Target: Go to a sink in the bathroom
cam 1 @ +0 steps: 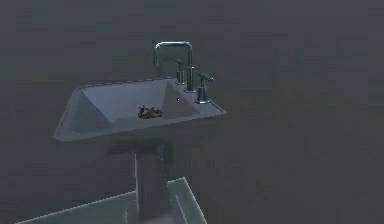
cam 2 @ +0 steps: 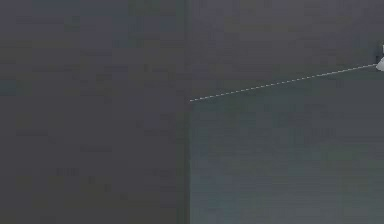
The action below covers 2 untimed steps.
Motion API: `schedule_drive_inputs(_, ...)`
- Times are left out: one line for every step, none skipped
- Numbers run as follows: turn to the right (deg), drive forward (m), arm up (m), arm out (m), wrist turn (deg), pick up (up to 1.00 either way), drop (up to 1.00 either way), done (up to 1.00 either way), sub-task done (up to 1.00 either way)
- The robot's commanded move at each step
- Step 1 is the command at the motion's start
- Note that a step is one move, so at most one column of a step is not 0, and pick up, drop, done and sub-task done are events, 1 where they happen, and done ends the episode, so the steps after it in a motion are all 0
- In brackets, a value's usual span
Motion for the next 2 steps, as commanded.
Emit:
schedule_drive_inputs(-12.0,0.00,0.00,0.00,0.0,0.00,0.00,0.00,0.00)
schedule_drive_inputs(0.0,0.00,0.00,0.00,0.0,0.00,0.00,1.00,0.00)
